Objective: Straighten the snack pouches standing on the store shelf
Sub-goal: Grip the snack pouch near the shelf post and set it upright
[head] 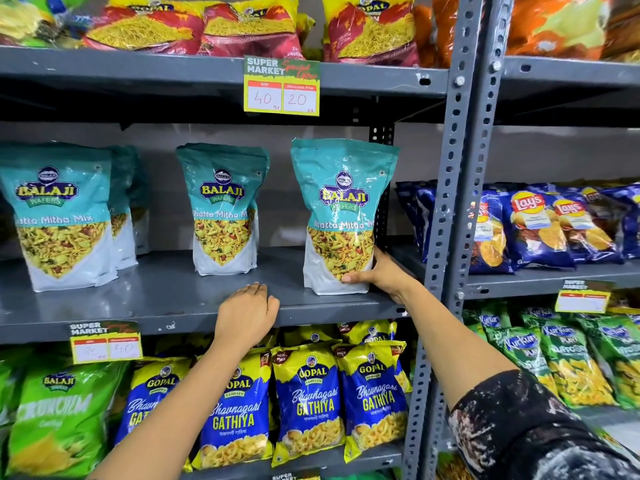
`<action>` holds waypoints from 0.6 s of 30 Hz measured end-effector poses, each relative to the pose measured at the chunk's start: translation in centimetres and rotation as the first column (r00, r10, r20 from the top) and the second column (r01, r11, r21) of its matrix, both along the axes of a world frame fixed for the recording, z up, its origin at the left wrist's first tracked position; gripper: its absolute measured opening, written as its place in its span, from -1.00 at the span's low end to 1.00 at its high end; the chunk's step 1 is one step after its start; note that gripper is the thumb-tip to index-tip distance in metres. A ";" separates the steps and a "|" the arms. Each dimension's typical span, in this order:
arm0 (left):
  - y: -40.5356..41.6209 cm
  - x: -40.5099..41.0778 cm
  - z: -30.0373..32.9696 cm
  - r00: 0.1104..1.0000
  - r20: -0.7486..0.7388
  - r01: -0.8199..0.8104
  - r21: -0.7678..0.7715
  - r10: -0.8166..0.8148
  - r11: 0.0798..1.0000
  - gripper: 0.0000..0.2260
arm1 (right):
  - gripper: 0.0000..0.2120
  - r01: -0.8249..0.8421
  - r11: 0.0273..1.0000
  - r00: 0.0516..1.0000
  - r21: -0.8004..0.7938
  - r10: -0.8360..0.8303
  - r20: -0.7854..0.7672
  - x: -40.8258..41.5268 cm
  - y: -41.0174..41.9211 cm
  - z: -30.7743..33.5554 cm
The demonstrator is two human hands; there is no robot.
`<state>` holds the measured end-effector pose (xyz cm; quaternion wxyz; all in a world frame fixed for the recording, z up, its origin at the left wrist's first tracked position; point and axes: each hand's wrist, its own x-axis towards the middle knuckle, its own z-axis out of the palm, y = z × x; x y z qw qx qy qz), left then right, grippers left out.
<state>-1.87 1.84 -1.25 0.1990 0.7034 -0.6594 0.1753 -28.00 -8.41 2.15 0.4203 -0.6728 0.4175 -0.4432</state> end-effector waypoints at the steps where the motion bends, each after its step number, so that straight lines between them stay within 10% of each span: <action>1: -0.1 0.0 0.0 1.000 0.004 0.001 -0.004 -0.001 1.000 -0.44 | -0.07 -0.003 1.000 1.000 0.002 0.003 -0.003 0.0 0.0 0.0; 12: -1.2 0.8 -0.3 0.999 0.012 0.041 0.045 -0.042 0.998 -0.55 | 0.22 0.161 0.977 0.987 -0.138 -0.160 0.014 -0.1 0.9 -0.3; 18: -0.4 5.8 0.4 0.999 -0.028 0.038 0.103 -0.036 0.994 -0.53 | 0.03 0.476 0.688 0.879 -0.548 -0.392 0.271 2.9 5.2 -1.4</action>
